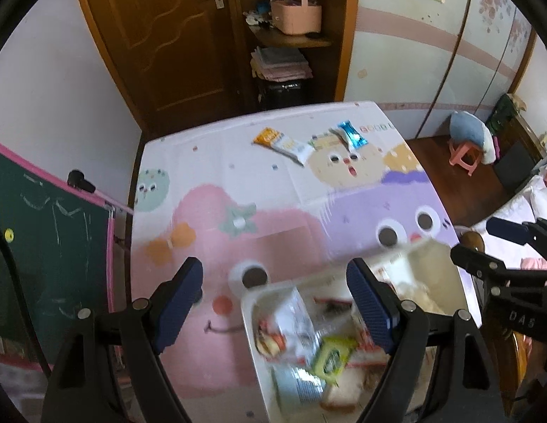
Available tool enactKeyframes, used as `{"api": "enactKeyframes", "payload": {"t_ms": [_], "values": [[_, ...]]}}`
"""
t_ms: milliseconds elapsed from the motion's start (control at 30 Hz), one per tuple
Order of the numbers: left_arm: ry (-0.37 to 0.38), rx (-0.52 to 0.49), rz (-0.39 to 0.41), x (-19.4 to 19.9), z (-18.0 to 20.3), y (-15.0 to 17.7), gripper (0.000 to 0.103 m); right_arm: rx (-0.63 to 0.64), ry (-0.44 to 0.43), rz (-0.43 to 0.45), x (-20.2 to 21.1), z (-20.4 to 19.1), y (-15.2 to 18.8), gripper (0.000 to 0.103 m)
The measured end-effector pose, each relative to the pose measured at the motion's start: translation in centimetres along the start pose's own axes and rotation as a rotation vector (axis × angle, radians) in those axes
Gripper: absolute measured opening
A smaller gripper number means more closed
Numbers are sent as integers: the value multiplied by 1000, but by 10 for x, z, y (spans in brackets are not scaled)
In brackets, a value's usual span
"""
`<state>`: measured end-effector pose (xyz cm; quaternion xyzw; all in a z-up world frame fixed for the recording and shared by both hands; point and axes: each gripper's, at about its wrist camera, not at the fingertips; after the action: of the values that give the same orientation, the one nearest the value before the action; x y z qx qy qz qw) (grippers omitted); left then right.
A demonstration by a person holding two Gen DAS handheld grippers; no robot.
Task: Organize snacks
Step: 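Move both grippers to the orange OATS bar and blue candy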
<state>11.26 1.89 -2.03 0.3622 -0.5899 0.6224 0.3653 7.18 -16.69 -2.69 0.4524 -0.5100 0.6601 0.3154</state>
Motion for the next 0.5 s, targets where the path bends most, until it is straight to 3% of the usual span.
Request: {"api": "enactKeyframes", "payload": {"t_ms": [400,500], "values": [[41,9,27,-60,-12,-103,83,42,116,41,-27,-1,-71,67],[58,24,12,-86,-10,-130,83,38,102,50,-38,7,-91,67]]}}
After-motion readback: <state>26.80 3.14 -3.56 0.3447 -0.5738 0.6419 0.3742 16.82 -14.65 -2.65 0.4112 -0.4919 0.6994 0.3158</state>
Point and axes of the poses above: each gripper's, at about its wrist camera, not at the fingertips, and x roughly against the way its jaws point, z to its right, y to its underside, and after that the axes turned 11 degrees about x, right-handed
